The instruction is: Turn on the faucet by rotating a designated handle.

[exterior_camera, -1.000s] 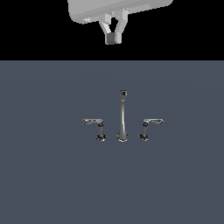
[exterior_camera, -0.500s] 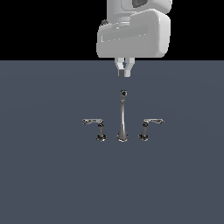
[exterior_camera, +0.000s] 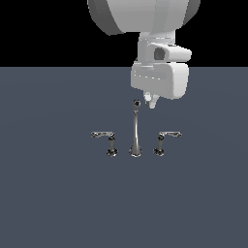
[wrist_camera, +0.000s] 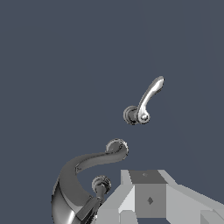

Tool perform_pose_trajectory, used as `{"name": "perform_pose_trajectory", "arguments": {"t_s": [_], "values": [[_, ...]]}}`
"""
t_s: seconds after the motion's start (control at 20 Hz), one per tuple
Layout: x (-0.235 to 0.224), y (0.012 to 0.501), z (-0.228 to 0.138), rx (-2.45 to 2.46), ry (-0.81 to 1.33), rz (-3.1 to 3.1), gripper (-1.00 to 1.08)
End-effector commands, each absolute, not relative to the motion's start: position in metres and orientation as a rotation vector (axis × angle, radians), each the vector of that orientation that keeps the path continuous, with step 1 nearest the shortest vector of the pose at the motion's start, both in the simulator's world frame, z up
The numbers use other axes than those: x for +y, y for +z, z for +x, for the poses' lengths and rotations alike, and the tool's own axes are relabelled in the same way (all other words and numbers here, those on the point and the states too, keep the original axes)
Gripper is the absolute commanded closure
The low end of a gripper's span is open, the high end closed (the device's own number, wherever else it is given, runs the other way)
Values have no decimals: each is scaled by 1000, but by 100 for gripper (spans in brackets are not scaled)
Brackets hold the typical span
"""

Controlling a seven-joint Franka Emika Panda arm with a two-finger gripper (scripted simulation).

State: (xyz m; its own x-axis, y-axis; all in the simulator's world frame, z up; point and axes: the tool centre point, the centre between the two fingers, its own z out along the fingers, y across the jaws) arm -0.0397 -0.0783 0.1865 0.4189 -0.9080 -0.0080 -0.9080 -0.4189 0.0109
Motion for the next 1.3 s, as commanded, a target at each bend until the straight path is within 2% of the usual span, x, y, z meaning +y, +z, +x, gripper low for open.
{"name": "perform_pose_trajectory", "arguments": {"t_s": [0.0,0.6,1.25], "values": [[-93,168,-30,-1793,-15,2574,108],[-153,100,-6,-2143,-1,2293,108],[-167,86,-2,-2220,0,2221,108]]}}
